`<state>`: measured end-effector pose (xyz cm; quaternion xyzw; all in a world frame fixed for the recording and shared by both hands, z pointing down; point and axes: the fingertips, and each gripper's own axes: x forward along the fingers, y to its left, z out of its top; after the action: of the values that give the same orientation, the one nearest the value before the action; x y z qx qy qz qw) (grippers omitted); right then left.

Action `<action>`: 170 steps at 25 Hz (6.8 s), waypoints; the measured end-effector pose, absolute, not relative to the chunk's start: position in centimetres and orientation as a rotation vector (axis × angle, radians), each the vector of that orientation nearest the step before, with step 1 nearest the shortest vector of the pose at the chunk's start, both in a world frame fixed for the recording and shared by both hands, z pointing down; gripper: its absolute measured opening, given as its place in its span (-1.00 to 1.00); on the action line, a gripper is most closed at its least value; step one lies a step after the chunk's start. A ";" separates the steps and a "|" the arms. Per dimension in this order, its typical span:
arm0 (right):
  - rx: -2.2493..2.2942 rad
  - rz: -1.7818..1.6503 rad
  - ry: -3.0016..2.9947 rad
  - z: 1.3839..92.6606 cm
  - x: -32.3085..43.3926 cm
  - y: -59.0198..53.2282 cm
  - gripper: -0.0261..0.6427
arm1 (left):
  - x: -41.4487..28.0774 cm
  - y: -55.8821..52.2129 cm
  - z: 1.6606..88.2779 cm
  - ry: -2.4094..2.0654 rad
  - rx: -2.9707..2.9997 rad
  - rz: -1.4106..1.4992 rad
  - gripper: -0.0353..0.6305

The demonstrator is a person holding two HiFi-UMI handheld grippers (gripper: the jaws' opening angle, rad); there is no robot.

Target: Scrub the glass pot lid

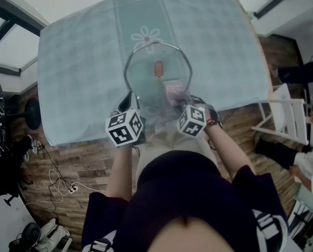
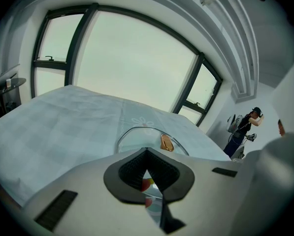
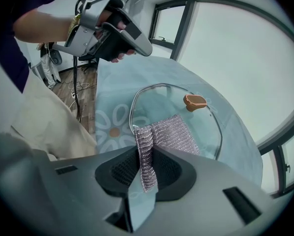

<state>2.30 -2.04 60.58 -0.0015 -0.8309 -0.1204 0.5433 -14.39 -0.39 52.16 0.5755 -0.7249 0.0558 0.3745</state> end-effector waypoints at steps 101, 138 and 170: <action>0.051 -0.436 -2.120 49.6 -12.6 -14.5 -0.69 | -19.4 -1.3 52.8 -1.915 1.346 0.054 -0.92; -0.036 -0.383 -1.974 56.1 -14.5 -15.3 -0.69 | -21.4 -2.4 54.8 -1.913 1.278 0.034 -0.92; -0.147 -0.424 -1.966 56.4 -15.7 -9.1 -0.69 | -21.8 0.2 54.0 -1.931 1.267 0.007 -0.92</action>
<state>-15.69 -9.06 56.39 -0.0616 -0.8246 -0.1778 0.5335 -21.83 0.17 54.00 0.5019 -0.7648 0.0028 0.4039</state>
